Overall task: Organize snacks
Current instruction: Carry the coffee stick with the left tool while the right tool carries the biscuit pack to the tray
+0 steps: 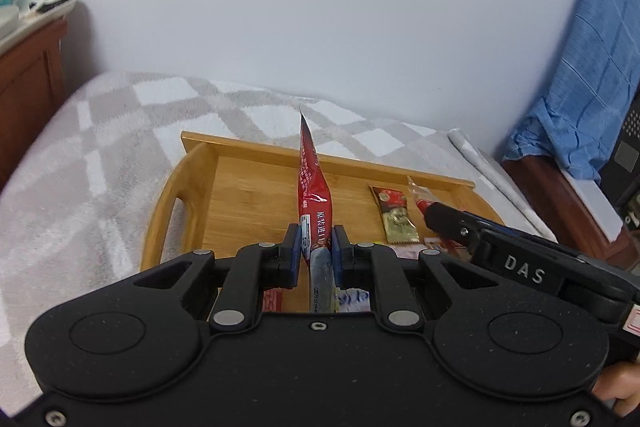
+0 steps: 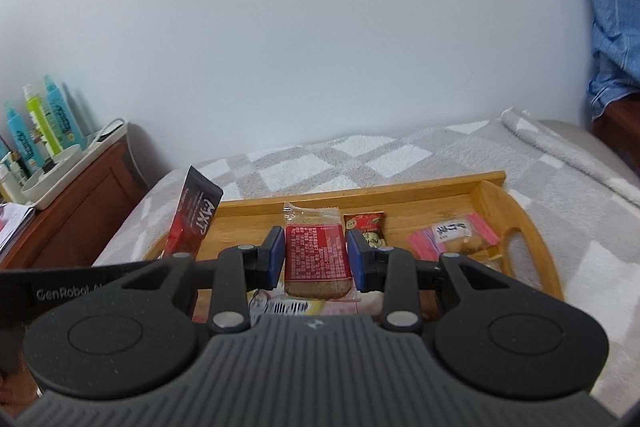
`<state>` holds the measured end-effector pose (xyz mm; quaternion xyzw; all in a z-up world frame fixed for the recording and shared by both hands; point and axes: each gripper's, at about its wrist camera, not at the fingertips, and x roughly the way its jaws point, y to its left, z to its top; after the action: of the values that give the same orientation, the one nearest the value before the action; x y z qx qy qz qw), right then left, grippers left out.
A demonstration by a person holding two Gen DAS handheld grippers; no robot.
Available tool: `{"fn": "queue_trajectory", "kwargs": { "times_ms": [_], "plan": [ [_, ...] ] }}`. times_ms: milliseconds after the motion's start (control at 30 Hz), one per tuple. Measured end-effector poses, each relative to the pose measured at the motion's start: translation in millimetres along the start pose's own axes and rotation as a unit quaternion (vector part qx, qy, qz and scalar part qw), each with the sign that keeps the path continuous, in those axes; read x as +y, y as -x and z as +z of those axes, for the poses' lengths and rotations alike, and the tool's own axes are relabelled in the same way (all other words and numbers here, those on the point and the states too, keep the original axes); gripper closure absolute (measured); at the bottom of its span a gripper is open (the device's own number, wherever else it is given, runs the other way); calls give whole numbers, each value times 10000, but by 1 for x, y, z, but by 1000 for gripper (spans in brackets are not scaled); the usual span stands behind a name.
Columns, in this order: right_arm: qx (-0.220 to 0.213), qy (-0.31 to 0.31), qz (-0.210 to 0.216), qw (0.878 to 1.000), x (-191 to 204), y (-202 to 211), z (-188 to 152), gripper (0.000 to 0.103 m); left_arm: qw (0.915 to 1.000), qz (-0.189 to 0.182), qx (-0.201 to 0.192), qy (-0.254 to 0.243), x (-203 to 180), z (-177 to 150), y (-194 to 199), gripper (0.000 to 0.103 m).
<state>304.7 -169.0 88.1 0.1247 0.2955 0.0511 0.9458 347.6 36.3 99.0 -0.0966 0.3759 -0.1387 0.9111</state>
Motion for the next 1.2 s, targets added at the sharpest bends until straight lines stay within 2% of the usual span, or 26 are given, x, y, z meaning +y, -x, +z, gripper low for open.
{"fn": "queue_trajectory", "kwargs": {
  "times_ms": [300,500,1033,1200],
  "plan": [
    [480,-169,-131,9986,-1,-61,6,64,9995,59,157,249,19,7,-42,88],
    [626,-59,-244,9977,3,-81,1,64,9992,104,250,302,26,3,-59,88],
    [666,-32,-393,9970,5,-93,2,64,9987,182,334,324,31,-2,-74,88],
    [683,9,-383,9969,5,-94,2,60,9987,215,336,332,31,-1,-73,86]
  ]
}}
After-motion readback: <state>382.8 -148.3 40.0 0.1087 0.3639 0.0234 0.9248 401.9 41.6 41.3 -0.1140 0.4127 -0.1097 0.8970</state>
